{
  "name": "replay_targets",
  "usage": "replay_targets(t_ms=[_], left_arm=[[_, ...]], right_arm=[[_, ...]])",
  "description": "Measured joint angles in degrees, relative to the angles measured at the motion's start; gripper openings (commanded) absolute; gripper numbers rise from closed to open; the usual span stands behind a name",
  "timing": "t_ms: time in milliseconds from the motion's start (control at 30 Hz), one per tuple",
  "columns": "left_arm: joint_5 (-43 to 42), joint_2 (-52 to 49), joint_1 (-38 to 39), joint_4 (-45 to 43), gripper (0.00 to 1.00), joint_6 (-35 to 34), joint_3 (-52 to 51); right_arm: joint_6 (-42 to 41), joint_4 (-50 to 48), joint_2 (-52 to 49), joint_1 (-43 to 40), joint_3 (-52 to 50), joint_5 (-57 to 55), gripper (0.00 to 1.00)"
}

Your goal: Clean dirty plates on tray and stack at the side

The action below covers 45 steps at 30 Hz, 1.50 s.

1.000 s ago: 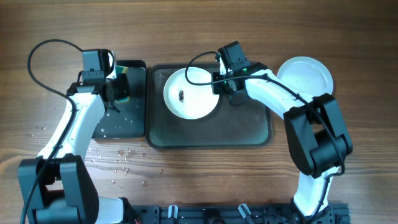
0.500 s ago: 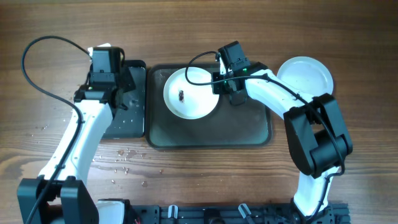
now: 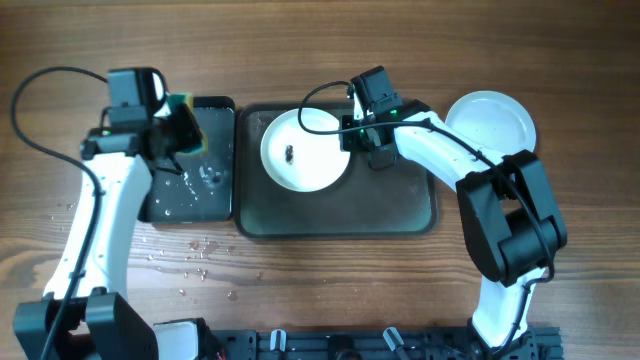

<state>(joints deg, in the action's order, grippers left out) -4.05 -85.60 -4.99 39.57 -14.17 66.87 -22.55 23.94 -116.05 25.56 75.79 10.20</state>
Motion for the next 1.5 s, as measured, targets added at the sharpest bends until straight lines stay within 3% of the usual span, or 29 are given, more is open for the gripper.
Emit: replay_targets(t_ms=[400,667,1067,1500], left_arm=[[-1.42,-3.78,0.33,4.81,0.04,3.61,3.32],[-1.86,-6.12,6.73,1.9,0.04,3.56,3.32],[-2.08,-7.37,17.38,-2.73,0.04,-3.45,3.32],[-2.08,-17.73,22.08,-4.44,0.04,-5.57,3.32]], right_arm=[[-2.08,-0.02,0.0,0.0,0.0,3.54,0.05],[-2.91,-0.02,0.0,0.0,0.0,3.78,0.05],[-2.97,-0.02,0.0,0.0,0.0,3.96,0.04],[-2.95,-0.02,0.0,0.0,0.0,3.96,0.04]])
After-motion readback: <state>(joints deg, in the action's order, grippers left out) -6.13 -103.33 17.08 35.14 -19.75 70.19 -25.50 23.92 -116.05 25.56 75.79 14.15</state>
